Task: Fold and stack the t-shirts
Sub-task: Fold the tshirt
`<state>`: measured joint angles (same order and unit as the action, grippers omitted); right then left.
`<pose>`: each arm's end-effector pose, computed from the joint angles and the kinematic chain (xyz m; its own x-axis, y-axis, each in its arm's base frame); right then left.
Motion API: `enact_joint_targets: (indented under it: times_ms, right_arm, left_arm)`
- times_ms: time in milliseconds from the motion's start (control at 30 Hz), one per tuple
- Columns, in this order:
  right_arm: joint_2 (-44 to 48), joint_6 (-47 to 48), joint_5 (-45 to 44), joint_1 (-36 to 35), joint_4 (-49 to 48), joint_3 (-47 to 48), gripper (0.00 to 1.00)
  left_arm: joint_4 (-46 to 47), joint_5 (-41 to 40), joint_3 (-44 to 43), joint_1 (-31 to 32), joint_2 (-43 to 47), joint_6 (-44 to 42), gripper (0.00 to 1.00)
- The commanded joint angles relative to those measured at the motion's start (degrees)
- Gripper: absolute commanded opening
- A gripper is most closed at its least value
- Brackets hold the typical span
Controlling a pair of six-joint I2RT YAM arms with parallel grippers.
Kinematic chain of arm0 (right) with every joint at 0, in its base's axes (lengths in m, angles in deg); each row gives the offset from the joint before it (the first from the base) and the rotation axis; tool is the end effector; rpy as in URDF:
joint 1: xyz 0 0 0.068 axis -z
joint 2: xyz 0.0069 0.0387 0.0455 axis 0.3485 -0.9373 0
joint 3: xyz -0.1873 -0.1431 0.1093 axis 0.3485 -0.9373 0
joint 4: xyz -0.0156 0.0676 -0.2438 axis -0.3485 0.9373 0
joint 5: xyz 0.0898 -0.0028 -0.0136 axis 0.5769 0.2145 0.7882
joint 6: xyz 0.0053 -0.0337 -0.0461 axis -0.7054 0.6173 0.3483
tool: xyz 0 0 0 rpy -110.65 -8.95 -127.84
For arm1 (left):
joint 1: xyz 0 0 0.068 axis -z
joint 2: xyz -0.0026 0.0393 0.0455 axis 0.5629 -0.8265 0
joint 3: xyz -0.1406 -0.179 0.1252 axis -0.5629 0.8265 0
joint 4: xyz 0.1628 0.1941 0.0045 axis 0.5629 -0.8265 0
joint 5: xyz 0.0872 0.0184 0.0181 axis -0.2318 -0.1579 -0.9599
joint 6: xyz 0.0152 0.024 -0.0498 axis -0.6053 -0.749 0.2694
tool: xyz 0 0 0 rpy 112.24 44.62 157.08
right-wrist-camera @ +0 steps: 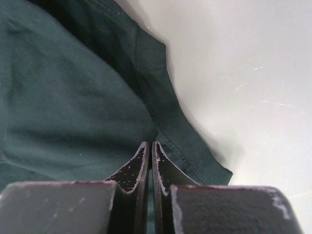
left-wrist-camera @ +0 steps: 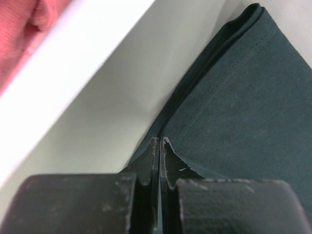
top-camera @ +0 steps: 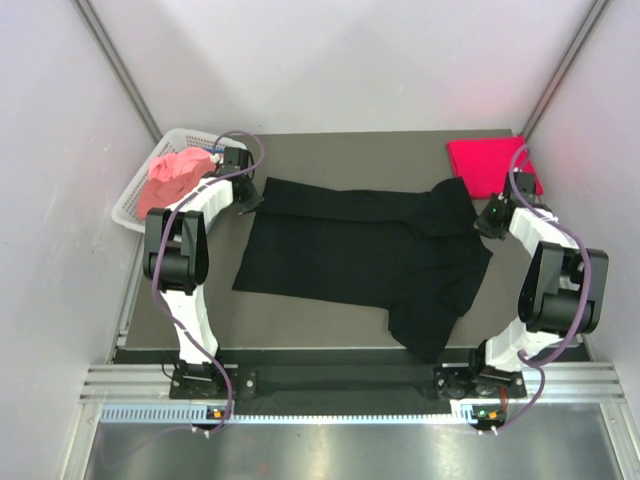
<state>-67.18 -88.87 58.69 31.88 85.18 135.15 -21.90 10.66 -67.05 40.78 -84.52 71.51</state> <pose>0.3218 -0.0631 0.1865 -0.6825 0.5218 -0.5118 0.4582 0.8510 0.2566 0.4201 -0.0441 0.1780 -0.7204 -0.4632 -0.5163 -0.3969 0.8857 -0.2408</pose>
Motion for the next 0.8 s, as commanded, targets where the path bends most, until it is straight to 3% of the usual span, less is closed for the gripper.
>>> enact_joint_targets:
  times_ms: [0,533,667,767]
  right_arm:
    - [4.0,-1.5,1.0,0.9,0.1,-0.2,0.00]
    - [4.3,-4.3,0.4,0.9,-1.6,-6.2,0.01]
    - [4.2,-5.2,1.7,1.0,-0.9,-4.5,0.17]
    - [4.2,-4.2,2.2,1.4,0.8,-1.6,0.26]
  left_arm:
    - [-1.0,-2.7,-0.3,0.0,2.4,-1.0,0.00]
    - [-4.7,-3.2,0.7,0.2,1.2,-1.9,0.00]
    - [-8.8,-3.4,-3.8,0.2,-0.7,-2.1,0.20]
    - [-11.0,-3.8,-7.9,0.2,-0.6,-1.9,0.26]
